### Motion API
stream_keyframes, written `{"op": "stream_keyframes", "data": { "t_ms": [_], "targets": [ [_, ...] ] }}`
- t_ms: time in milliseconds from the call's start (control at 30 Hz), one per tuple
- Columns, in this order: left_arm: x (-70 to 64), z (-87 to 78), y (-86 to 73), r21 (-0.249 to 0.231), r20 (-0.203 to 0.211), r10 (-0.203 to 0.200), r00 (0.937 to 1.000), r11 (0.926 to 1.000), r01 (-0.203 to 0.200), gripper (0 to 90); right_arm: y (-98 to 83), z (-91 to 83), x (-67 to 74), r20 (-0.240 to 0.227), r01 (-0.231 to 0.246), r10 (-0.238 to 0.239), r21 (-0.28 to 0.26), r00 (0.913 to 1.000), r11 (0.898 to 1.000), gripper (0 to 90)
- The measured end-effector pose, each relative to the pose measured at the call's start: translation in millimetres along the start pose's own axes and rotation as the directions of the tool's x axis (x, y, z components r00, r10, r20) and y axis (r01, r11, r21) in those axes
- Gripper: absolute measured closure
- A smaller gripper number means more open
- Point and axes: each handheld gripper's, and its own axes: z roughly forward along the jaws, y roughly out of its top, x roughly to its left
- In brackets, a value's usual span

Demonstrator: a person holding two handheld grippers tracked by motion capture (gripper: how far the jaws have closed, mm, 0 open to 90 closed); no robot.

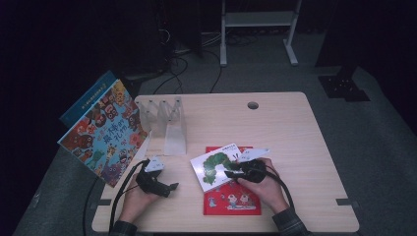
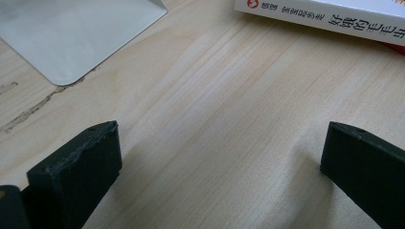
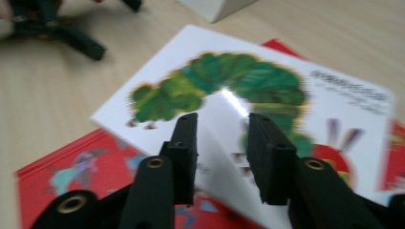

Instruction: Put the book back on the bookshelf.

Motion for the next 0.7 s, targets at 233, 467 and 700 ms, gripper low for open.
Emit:
{"op": "stream_keyframes", "data": {
  "t_ms": [233,467,700],
  "targets": [
    [1.4,-1.5,20.2,-0.024,0.066,-0.005,0.9978,0.9997,0.006,0.0,0.8,-0.3,-33.6,0.109,-0.058,0.058,-0.003,0.9923,0.998,44.1],
    [-4.1,12.9,50.8,-0.006,0.106,0.048,0.9932,0.9989,-0.047,0.0,-1.0,9.3,-53.3,0.135,-0.113,0.111,0.01,0.9846,0.994,39.6],
    [-11.5,36.2,74.7,-0.015,0.179,0.055,0.9823,0.9985,-0.053,0.0,-0.5,17.3,-59.3,0.116,-0.144,0.141,0.015,0.9831,0.989,37.6]
  ]
}}
